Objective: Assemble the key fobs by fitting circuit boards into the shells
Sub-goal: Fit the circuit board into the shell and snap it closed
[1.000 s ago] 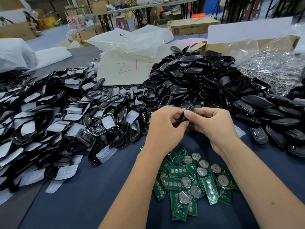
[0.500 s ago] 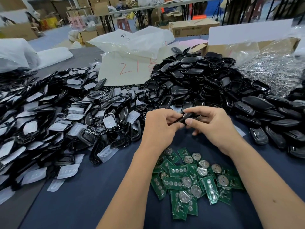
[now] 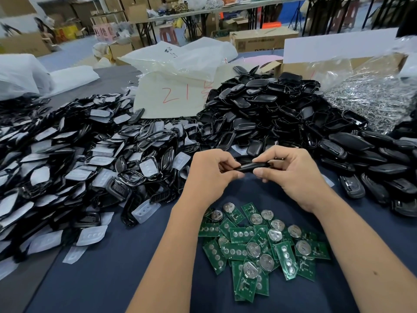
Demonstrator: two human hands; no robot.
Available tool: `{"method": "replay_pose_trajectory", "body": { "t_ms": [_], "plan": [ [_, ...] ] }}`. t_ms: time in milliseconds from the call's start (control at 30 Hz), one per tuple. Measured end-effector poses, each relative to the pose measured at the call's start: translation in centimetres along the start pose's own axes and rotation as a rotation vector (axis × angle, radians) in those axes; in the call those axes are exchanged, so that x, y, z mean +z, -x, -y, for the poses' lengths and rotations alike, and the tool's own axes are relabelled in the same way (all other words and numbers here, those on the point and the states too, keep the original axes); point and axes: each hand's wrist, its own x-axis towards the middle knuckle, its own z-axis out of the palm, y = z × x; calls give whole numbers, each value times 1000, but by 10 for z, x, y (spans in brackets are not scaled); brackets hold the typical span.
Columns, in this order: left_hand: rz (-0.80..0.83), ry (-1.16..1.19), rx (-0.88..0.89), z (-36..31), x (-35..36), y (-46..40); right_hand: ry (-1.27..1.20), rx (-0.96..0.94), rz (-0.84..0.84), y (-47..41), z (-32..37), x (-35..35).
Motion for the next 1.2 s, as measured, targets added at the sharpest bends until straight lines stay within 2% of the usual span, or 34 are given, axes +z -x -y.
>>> {"method": "replay_pose_trajectory", "body": {
  "t_ms": [200,400,733,900,1000,1200],
  "plan": [
    [39,-9,17,3,-3,1,23,6,53,1,2,-2],
    [31,0,38,3,-3,0,69,-7,-11,1,-1,0],
    [11,-39,197,-7,9,4,185,-160,8,1,1,8],
    [-42,299,-49,-8,15,1,-18,-74,-124,0,1,10],
    [2,605,-179,-7,19,3,27,-36,-120,-1,-3,11],
    [115,894,-289,-11,24,5,-69,-9,-122,-2,-2,13]
  ]
}}
